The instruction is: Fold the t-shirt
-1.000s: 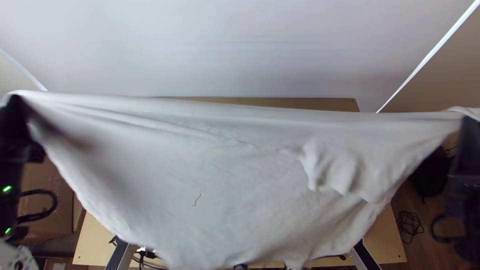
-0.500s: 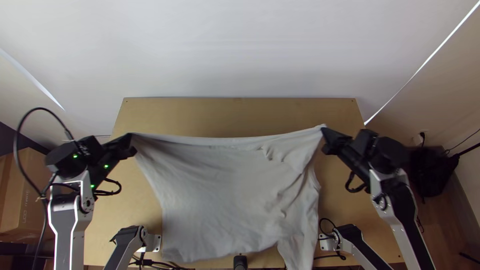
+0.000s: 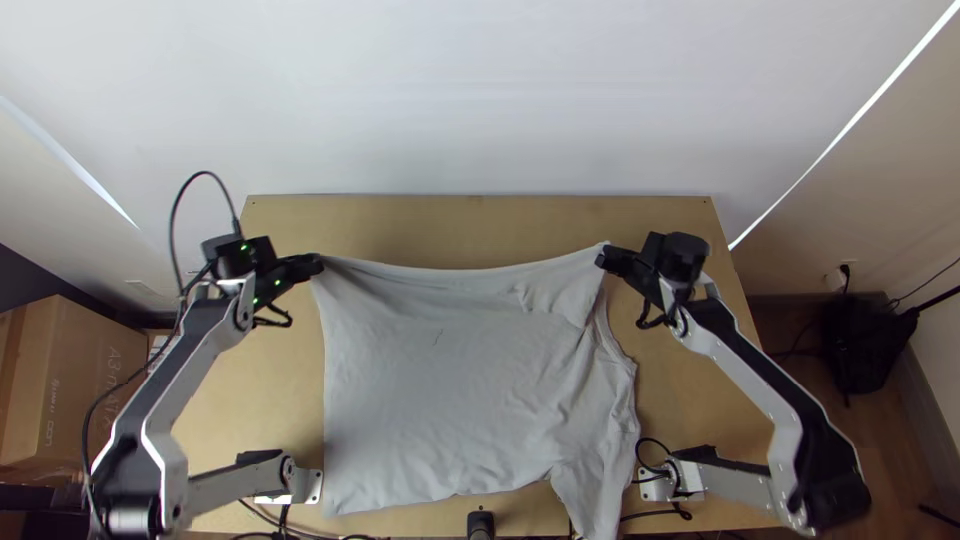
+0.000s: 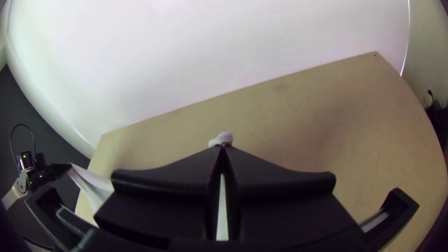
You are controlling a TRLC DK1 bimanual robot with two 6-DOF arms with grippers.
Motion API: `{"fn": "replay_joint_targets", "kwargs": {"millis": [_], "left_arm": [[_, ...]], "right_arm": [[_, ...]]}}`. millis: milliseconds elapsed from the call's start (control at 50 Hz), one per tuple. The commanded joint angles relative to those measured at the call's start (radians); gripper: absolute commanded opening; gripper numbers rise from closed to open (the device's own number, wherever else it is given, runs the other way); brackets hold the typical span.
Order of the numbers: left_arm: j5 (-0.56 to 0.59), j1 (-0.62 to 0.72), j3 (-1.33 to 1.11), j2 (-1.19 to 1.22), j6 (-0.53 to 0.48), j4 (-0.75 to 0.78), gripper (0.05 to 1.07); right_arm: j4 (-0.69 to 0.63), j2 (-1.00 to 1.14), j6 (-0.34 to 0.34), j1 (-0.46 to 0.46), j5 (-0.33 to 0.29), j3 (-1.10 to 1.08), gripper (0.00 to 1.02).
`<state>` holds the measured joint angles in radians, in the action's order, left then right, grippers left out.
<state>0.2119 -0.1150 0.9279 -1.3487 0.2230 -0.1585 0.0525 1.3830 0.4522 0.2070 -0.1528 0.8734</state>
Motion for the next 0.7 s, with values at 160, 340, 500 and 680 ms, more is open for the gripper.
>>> {"fn": "replay_joint_targets", "kwargs": {"millis": [160, 340, 500, 680], "left_arm": [[-0.043, 0.020, 0.290, -0.357, -0.007, 0.076, 0.08], [-0.071, 0.028, 0.496, -0.564, -0.008, 0.074, 0.08], [-0.098, 0.034, 0.657, -0.710, -0.001, 0.059, 0.08], [-0.115, 0.057, 0.753, -0.790, -0.002, 0.039, 0.31]], "right_arm": [[0.046, 0.370, -0.040, -0.043, 0.010, 0.306, 0.02], [0.049, 0.570, -0.046, -0.050, 0.019, 0.515, 0.02], [0.044, 0.711, -0.046, -0.055, 0.064, 0.700, 0.02], [-0.068, 0.820, -0.044, -0.055, 0.096, 0.883, 0.23]]}}
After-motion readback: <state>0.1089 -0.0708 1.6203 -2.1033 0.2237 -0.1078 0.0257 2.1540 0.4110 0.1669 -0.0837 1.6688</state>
